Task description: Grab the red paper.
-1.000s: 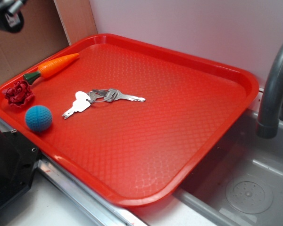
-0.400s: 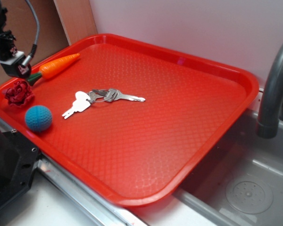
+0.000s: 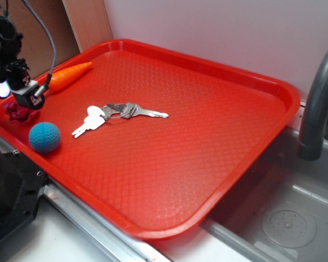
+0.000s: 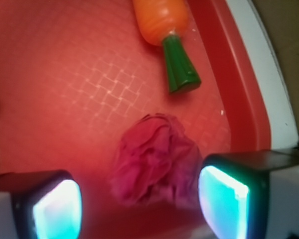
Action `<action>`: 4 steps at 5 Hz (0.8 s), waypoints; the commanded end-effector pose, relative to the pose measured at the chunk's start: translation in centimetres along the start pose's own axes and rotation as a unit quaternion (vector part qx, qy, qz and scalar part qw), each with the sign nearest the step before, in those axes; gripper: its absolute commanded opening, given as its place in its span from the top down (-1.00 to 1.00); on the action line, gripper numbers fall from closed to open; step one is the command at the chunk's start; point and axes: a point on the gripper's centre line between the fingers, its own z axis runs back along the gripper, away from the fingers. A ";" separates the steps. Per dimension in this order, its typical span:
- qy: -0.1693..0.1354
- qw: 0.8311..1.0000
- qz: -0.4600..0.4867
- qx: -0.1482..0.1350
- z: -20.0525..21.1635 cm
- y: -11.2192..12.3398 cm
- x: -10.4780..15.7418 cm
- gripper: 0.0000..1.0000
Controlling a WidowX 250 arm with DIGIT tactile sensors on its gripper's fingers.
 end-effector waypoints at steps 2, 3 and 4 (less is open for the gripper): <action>0.031 0.997 -0.058 0.036 -2.9 1.3 0.0 -0.14; 0.035 0.997 -0.055 0.040 -3.0 1.0 -0.1 1.00; 0.048 0.995 -0.078 0.033 -0.8 -0.3 0.9 1.00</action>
